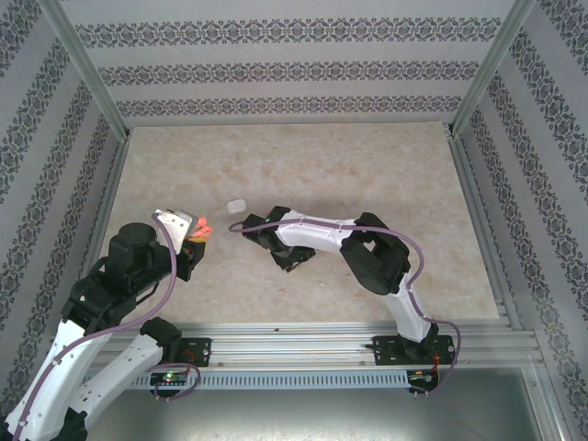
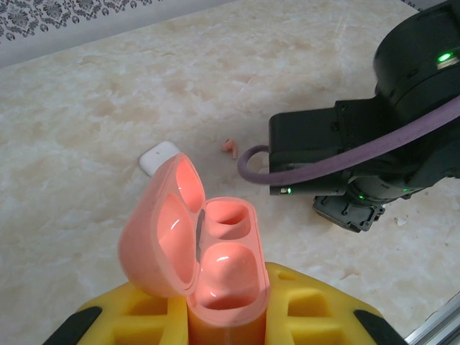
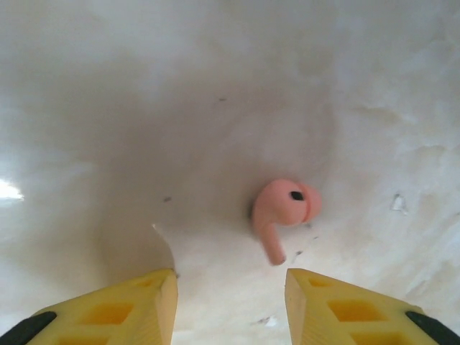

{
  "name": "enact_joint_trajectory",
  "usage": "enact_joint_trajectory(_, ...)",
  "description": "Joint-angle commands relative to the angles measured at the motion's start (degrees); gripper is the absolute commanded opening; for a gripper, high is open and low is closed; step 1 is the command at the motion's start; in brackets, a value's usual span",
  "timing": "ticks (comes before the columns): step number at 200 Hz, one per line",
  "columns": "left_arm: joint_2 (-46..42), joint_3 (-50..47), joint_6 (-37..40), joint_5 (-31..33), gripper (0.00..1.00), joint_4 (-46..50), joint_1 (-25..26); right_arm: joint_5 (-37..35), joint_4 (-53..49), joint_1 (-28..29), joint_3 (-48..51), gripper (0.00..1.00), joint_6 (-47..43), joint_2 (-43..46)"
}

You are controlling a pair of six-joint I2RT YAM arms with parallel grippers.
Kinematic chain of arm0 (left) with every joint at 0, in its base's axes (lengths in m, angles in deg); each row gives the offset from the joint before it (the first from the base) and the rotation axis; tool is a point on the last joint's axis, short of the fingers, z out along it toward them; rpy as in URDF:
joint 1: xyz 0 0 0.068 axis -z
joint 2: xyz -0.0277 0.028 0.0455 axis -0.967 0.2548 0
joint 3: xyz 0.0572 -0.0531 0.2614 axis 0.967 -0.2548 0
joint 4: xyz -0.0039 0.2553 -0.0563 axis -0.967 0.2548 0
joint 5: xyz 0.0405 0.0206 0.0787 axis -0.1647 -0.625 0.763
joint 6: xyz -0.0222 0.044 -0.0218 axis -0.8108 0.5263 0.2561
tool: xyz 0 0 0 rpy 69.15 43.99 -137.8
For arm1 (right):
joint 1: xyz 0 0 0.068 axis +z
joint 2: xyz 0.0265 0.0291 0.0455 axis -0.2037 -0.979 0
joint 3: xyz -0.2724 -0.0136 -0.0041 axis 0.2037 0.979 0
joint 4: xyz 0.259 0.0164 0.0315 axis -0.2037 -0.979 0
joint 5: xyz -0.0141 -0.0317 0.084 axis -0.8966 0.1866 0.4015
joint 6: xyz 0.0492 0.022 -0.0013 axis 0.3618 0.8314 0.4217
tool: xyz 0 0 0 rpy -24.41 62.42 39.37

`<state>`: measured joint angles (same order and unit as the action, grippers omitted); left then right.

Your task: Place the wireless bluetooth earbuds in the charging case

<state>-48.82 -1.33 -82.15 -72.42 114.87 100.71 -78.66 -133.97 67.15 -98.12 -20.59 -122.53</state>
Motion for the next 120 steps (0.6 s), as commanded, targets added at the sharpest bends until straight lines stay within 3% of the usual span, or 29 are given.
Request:
enact_joint_trajectory(1,0.31,-0.6,-0.67,-0.45,0.01,-1.51,-0.45,6.09,2.43,0.23,1.77,0.44,1.83,6.29)
enact_joint_trajectory(28,-0.01,-1.71,0.39,-6.05,0.01,-4.7,-0.51,12.43,7.41,-2.56,6.27,0.44,3.44,12.37)
enact_joint_trajectory(89,0.78,-9.77,-0.03,-37.47,0.06,-21.06,-0.43,28.01,16.78,-13.05,15.33,0.45,2.71,19.99)
enact_joint_trajectory(120,0.54,-14.3,-3.1,-43.3,0.05,-30.64,-0.49,34.33,18.37,-18.02,17.72,0.47,1.68,19.52)
